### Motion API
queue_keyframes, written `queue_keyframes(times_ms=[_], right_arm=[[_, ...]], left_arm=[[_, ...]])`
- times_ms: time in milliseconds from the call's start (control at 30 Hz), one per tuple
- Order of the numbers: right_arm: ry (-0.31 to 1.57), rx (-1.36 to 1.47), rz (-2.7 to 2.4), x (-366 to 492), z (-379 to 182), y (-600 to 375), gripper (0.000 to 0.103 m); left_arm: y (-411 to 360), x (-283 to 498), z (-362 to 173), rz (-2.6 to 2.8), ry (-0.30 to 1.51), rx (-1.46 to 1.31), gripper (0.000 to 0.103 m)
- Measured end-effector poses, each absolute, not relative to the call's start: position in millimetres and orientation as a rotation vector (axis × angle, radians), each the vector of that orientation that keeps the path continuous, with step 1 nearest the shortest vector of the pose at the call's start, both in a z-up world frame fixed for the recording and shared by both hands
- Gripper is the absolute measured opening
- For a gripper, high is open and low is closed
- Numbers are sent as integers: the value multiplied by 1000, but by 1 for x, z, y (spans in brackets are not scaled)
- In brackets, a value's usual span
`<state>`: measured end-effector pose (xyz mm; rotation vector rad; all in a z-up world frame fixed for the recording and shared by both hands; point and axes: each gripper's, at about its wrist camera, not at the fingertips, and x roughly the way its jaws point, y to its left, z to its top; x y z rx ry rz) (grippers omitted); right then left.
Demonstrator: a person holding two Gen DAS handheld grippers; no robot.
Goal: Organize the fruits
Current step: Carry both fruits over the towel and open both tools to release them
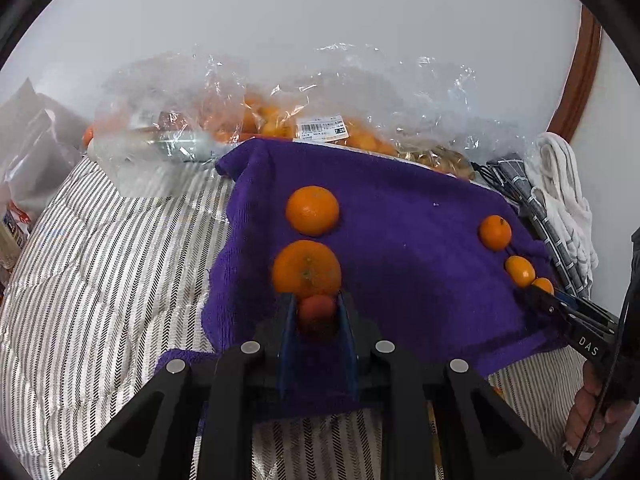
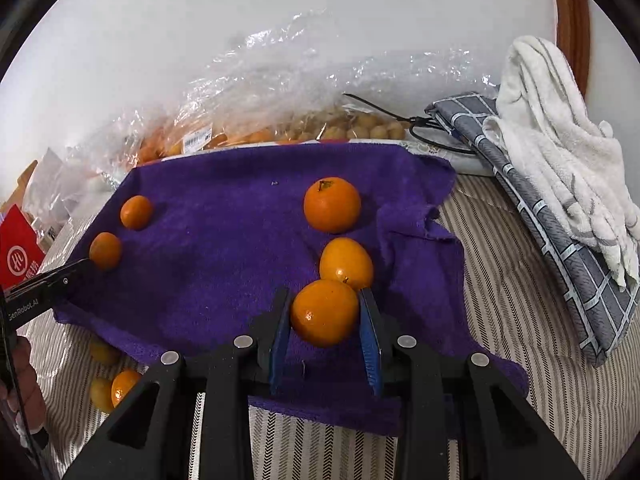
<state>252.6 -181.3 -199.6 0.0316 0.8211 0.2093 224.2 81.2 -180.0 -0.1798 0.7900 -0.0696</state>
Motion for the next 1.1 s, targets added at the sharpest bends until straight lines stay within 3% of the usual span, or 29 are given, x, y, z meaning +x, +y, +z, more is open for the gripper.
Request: queue_keyframes(times_ms=[567, 667, 733, 800, 900, 1100], right_arm=[[831, -11, 179, 256, -206, -175, 36], [833, -15, 192, 256, -206, -172, 45], [831, -12, 220, 255, -204, -169, 56], [805, -16, 243, 251, -201, -167, 57], [749, -34, 256, 242, -194, -163, 64], [661, 8, 262, 231, -183, -166, 64]], left_arm=[[74, 224, -181, -43, 786, -134, 21], [75, 224, -180, -54, 790, -151, 28], [76, 223, -178, -72, 791, -171, 39], [74, 220, -174, -91, 775, -188, 57], [71, 215, -170, -92, 746, -175, 60], [76, 208, -165, -46, 704, -182, 60]])
